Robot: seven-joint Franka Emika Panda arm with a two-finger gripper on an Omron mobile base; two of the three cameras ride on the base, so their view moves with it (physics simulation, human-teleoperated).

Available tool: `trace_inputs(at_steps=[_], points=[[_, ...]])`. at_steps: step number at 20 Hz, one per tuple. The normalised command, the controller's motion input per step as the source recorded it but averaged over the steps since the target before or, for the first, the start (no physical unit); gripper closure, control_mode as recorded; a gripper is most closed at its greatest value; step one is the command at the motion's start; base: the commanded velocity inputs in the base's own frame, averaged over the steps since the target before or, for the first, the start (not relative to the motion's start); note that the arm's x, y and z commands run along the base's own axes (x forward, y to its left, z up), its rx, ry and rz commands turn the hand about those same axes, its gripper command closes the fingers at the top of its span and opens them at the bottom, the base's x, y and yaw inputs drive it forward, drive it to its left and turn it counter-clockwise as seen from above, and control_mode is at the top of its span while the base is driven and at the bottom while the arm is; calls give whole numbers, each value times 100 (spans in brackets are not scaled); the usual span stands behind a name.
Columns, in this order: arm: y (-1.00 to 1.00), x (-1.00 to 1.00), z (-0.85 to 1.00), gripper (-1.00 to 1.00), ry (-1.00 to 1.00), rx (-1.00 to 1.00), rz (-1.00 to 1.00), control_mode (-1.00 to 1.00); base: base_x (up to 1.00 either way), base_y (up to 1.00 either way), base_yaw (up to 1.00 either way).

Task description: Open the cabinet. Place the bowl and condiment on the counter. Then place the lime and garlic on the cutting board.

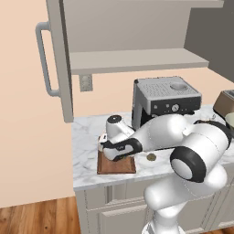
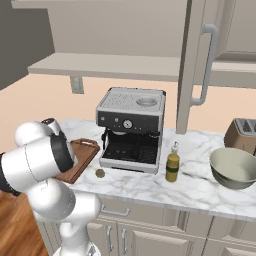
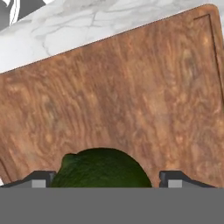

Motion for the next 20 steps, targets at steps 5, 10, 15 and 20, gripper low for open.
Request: trace_inputs(at_steps=[5, 10, 15, 20], points=[[-13, -4, 0, -100, 0, 2, 0, -100, 0, 0, 0], [-21, -14, 0, -100, 0, 0, 0, -100, 0, 0, 0], [-9, -7, 20, -100, 0, 0, 0, -100, 0, 0, 0], [0, 0, 38, -100, 0, 0, 0, -100, 0, 0, 0]])
